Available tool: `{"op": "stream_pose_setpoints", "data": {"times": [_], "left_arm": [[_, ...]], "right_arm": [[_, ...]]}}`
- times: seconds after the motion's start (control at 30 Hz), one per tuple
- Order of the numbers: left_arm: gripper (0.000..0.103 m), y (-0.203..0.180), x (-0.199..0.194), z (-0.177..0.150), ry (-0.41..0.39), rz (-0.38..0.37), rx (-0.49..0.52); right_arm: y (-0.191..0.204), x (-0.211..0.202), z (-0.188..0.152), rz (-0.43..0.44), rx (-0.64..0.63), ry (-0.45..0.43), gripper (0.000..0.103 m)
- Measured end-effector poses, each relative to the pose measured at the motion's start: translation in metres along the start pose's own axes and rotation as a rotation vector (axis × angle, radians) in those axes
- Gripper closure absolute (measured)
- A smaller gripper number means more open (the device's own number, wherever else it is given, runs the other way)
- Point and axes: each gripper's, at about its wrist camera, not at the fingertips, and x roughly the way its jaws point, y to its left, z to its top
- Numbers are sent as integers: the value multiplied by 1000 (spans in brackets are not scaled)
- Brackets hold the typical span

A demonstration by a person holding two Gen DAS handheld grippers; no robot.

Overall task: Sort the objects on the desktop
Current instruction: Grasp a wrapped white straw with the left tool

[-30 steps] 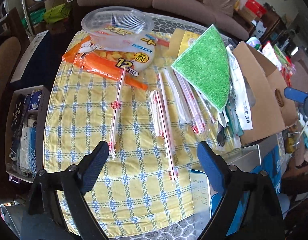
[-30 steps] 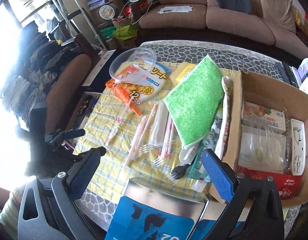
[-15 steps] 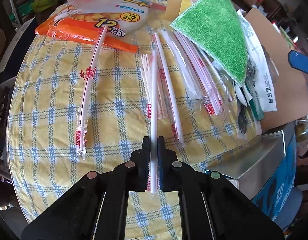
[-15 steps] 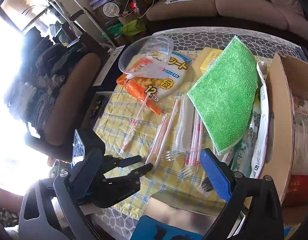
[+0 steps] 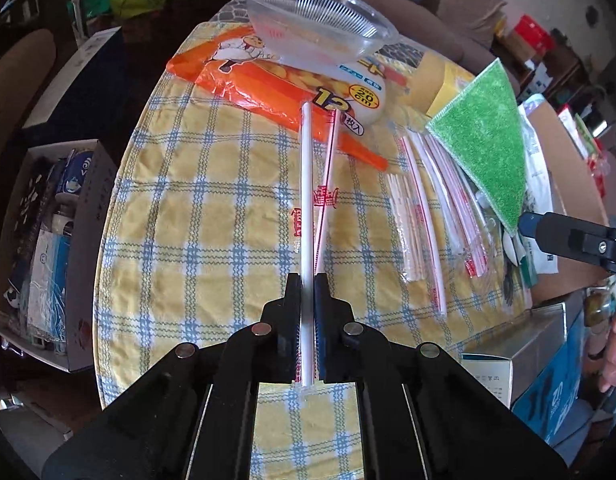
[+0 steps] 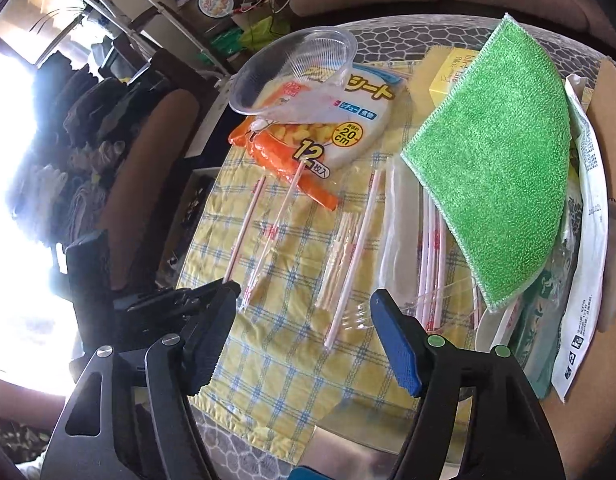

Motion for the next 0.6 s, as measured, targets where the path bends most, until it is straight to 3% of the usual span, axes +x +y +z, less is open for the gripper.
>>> {"op": "stream_pose_setpoints", "data": {"times": [0.17, 0.23, 0.3, 0.47, 0.5, 0.57, 0.6], "left_arm": [[90, -9, 16, 6, 18, 19, 62], [66, -12, 22, 9, 8, 48, 71], [62, -12, 28, 14, 7, 63, 71], [63, -20, 39, 27, 5, 116, 124], [70, -23, 41, 28, 6, 122, 145], [96, -30, 45, 30, 7, 142, 197], [97, -30, 45, 30, 7, 139, 204]], "right_arm": [[-6, 17, 3, -24, 24, 17, 30], [-8, 20, 3, -25, 30, 22, 30], [-10, 22, 4, -29, 32, 27, 30], [-16, 22, 6, -30, 48, 18, 30], [-16, 22, 8, -33, 51, 17, 30], [-18, 22, 10, -41, 57, 13, 30], [-19, 21, 11, -43, 59, 10, 31]]}}
